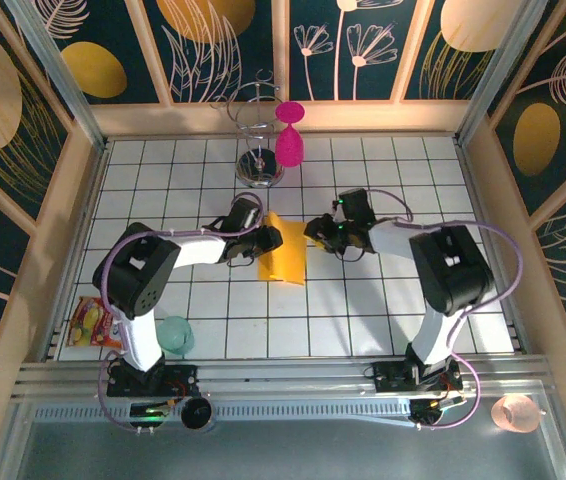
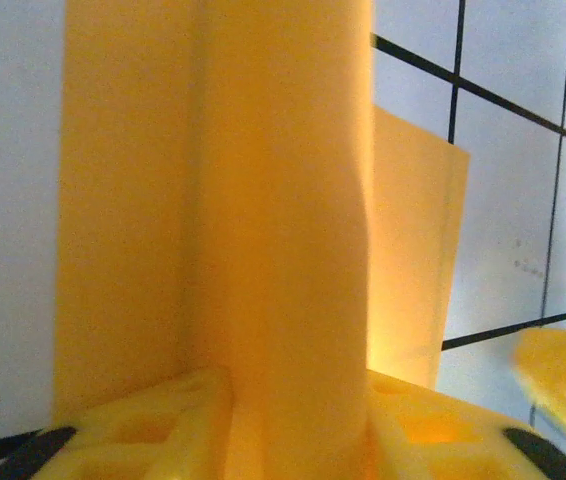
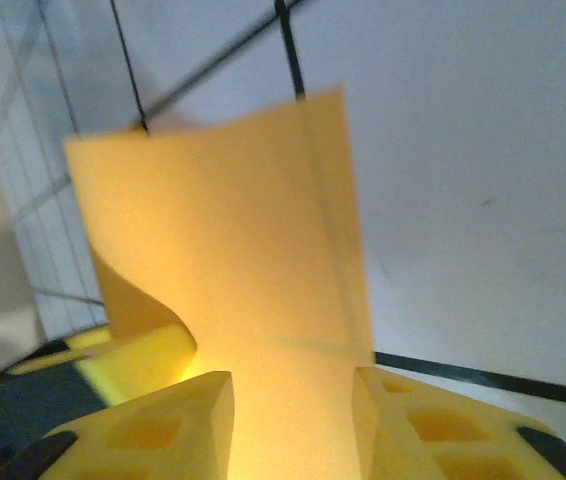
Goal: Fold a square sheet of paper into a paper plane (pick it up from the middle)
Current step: First fold in half a square sheet of paper at the center of the table.
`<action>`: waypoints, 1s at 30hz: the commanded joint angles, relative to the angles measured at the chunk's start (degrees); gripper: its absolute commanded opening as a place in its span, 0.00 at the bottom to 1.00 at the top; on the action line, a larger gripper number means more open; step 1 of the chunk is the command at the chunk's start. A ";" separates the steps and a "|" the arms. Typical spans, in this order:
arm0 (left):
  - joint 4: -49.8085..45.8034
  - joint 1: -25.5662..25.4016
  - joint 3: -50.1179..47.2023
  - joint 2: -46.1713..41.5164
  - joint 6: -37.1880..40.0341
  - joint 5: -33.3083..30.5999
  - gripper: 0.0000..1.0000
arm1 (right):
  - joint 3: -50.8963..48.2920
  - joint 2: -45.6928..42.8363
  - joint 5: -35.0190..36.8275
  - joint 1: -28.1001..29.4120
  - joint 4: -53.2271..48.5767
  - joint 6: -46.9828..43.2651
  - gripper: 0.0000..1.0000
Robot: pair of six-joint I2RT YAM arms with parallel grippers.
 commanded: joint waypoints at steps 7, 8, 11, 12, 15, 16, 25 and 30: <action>-0.11 2.04 1.92 -13.32 4.84 4.13 0.30 | -9.36 -11.81 -4.80 -6.41 19.04 3.30 0.60; 0.39 2.50 1.86 -14.15 4.49 5.41 0.30 | -10.62 -12.71 -5.58 -6.61 22.31 3.80 0.63; 2.58 4.77 1.52 -16.52 2.36 10.12 0.30 | -12.74 -13.88 -8.25 -6.86 29.47 4.67 0.70; 4.24 5.48 1.18 -17.22 1.30 12.05 0.30 | -12.96 -13.59 -10.02 -6.84 31.74 5.22 0.72; 8.76 6.60 0.79 -18.44 -1.52 16.79 0.30 | -13.54 -12.11 -14.78 -6.22 39.29 8.27 0.78; 10.09 6.73 0.79 -18.54 -2.57 18.26 0.30 | -13.27 -11.30 -16.00 -5.91 41.56 9.25 0.78; 27.56 7.26 -4.19 -16.50 -13.56 26.66 0.30 | -8.66 -5.87 -19.96 -1.92 44.13 10.52 0.80; 25.44 7.26 -4.31 -14.44 -12.96 25.62 0.29 | -8.93 -4.68 -22.66 -1.29 49.19 13.68 0.76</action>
